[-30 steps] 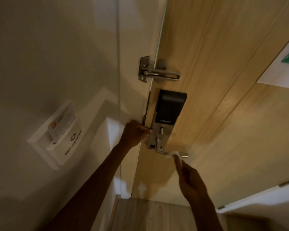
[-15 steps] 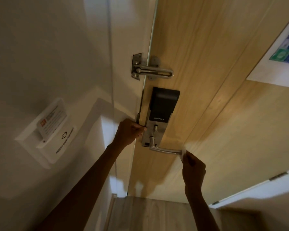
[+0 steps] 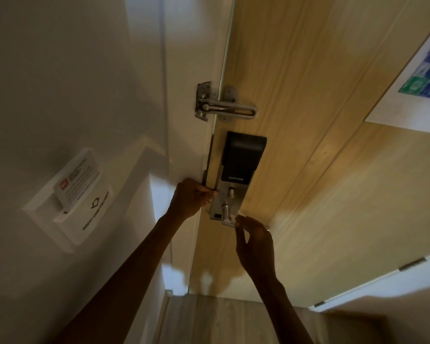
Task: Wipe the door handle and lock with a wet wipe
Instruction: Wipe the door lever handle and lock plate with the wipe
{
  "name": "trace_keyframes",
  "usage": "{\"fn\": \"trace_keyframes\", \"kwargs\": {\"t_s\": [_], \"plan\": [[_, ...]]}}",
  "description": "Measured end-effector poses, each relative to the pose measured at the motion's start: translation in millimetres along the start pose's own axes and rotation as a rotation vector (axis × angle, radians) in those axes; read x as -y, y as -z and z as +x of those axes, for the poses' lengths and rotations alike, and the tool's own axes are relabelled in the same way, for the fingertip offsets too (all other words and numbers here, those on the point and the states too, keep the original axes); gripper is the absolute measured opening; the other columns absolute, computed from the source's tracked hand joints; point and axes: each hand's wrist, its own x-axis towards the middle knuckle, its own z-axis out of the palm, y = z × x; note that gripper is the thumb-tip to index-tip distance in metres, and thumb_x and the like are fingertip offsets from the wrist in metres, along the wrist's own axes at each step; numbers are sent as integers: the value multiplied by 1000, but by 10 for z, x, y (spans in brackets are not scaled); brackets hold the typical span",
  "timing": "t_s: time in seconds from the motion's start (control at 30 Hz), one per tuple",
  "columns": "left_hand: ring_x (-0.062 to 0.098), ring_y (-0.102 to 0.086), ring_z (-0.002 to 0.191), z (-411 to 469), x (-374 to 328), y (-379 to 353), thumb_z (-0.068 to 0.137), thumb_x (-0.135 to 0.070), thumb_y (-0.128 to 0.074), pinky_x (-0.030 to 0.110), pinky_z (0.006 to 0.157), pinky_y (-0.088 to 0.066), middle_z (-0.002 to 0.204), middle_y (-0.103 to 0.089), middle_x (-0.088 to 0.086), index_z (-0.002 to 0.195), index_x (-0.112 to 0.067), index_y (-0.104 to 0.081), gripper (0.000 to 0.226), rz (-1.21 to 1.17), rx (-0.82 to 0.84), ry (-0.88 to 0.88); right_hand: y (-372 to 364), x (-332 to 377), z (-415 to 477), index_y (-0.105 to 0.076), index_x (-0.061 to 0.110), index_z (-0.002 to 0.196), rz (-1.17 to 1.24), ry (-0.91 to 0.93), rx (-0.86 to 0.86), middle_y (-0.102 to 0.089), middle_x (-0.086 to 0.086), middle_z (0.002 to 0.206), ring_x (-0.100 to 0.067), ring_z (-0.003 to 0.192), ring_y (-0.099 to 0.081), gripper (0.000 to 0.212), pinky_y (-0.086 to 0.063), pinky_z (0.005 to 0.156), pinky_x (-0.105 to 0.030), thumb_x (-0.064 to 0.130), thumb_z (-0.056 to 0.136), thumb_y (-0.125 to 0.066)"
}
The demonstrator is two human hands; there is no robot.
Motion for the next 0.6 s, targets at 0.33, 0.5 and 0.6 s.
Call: {"fn": "trace_keyframes", "kwargs": {"t_s": [0.33,0.5,0.6], "plan": [[27,-73,72,-6,-36,-14,84,-26,-72,43,77,-61,77,-75,16,91,-4,-76,23,-32,-18,42,-5,-41,230,-75,29,93,-76,-19,78,-75,9,96,-5,85,-67,11,-45,84,-36,34,88,-66],[27,-73,74,0,-20,-12,84,-25,-71,41,79,-61,79,-75,17,91,-4,-76,23,-40,-15,37,46,18,283,-71,28,97,-180,46,254,-74,8,97,-10,88,-65,54,-20,85,-27,61,94,-29],[27,-73,75,5,-24,-4,85,-23,-70,42,79,-61,81,-75,17,94,-4,-75,22,-38,9,50,181,-121,337,-66,29,112,-267,90,394,-72,6,107,-11,97,-63,31,-20,95,-29,45,96,-46]]}}
